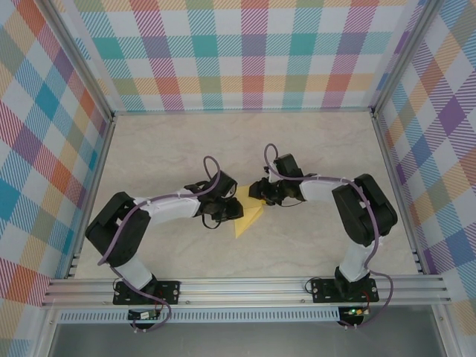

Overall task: Fold a paper plane with a square sheet of paper (pick it up from the middle)
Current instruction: Fourth fold the wing at the center of the table.

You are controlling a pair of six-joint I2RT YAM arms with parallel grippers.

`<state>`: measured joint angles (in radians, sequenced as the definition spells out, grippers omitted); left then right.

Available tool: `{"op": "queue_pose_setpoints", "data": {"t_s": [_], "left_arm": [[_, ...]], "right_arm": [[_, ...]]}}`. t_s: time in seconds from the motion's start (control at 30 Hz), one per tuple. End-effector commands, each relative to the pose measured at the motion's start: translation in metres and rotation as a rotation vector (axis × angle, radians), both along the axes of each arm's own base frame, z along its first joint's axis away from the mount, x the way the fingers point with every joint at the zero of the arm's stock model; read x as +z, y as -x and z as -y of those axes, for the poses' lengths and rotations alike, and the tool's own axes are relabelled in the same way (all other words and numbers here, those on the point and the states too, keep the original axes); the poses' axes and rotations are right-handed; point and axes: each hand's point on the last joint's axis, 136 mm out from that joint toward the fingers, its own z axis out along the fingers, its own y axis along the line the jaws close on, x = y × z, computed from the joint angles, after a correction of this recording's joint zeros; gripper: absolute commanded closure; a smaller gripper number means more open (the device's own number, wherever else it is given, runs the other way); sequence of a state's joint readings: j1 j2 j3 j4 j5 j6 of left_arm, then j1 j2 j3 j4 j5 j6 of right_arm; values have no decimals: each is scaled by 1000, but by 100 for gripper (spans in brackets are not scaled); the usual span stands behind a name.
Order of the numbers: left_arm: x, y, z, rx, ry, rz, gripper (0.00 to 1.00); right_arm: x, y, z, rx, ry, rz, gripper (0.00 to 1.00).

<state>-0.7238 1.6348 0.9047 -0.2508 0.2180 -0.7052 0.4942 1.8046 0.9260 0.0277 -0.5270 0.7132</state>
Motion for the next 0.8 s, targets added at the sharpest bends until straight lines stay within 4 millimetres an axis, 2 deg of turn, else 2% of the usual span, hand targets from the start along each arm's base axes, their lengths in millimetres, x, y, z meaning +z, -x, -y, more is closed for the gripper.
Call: {"op": "queue_pose_setpoints", "data": {"t_s": [0.0,0.13,0.27,0.47,0.6,0.77], "left_arm": [[14,2,-8,10,20,51,75],[17,8,-19,38,13,61,74],[21,11,-24,47,23,78,73],[33,10,-20,25,48,116,63],[36,11,-16,5,44,137,56],[31,16,-11,-22,36,130,51]], "right_arm": [[2,0,-4,91,-20,13,66],[2,-8,-2,118,-26,20,70],[5,-12,-3,129,-52,18,81],[2,-13,2,29,-55,-29,92],[5,-11,9,-97,-98,-38,94],[7,-4,22,-222,-57,-16,94]]}}
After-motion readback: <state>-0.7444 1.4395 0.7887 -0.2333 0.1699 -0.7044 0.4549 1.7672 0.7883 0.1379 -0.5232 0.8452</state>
